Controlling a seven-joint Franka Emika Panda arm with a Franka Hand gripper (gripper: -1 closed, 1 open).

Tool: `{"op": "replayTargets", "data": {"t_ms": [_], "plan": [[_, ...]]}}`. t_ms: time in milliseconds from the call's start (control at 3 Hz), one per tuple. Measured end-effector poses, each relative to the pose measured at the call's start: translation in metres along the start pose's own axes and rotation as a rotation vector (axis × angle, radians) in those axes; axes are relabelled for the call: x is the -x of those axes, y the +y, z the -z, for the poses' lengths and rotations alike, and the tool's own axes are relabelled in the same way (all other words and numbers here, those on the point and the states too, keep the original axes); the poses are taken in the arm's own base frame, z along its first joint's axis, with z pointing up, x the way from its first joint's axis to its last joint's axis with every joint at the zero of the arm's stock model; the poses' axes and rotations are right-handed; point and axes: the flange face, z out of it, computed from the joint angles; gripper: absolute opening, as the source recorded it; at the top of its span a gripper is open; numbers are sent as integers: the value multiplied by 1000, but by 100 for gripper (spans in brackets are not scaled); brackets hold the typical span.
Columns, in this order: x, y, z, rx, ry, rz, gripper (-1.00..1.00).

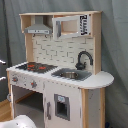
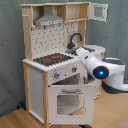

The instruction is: Play with the kitchen

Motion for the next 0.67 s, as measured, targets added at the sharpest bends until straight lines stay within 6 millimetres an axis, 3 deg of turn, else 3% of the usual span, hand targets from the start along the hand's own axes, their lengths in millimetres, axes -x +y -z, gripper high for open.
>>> {"op": "replayTargets", "data": {"t_ms": [667], "plan": [[36,21,7,-102,-89,115,100]]}}
